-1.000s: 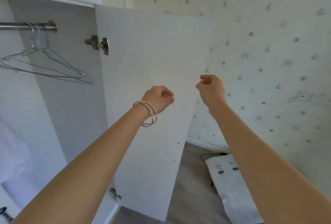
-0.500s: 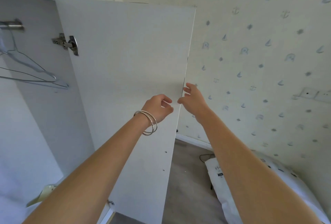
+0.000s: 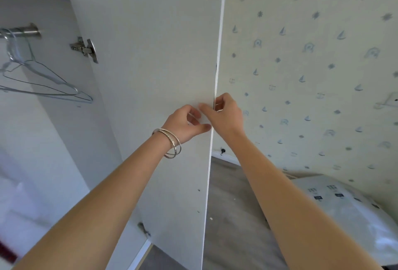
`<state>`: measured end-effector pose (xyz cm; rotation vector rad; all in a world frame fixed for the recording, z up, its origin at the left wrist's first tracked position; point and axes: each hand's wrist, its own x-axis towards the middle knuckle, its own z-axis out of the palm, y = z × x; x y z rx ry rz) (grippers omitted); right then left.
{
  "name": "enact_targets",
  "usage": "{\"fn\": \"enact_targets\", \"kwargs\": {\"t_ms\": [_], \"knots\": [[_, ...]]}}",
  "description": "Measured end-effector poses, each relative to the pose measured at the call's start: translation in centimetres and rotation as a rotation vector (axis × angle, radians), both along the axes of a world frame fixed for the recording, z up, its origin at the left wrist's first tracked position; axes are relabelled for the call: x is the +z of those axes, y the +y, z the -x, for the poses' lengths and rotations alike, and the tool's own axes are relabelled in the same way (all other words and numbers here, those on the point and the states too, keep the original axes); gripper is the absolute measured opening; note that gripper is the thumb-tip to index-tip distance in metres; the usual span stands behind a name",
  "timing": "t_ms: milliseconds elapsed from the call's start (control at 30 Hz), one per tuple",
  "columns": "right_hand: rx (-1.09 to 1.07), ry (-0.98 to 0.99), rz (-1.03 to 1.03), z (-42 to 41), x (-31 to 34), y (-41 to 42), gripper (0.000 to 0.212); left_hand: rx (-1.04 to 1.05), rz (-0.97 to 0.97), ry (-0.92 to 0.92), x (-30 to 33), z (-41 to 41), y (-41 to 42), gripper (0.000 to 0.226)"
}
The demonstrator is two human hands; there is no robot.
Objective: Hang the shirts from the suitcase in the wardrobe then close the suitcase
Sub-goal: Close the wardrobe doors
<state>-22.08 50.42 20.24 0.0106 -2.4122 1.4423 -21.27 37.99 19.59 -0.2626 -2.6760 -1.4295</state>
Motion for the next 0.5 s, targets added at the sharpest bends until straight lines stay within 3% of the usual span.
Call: {"fn": "enact_targets", "kwargs": {"t_ms": [100,500], "knots": [[0.003,0.025,-0.032,-3.0,0.0,-1.9,0.032,0.026,-0.022,0.015,0.6,-2.6,-1.4,0.045],[0.125,0.054,-0.189,-15.6,0.8,-16.7,0.043,0.169,0.257,-0.057,2.9,-15.0,-16.0,0.017]]}}
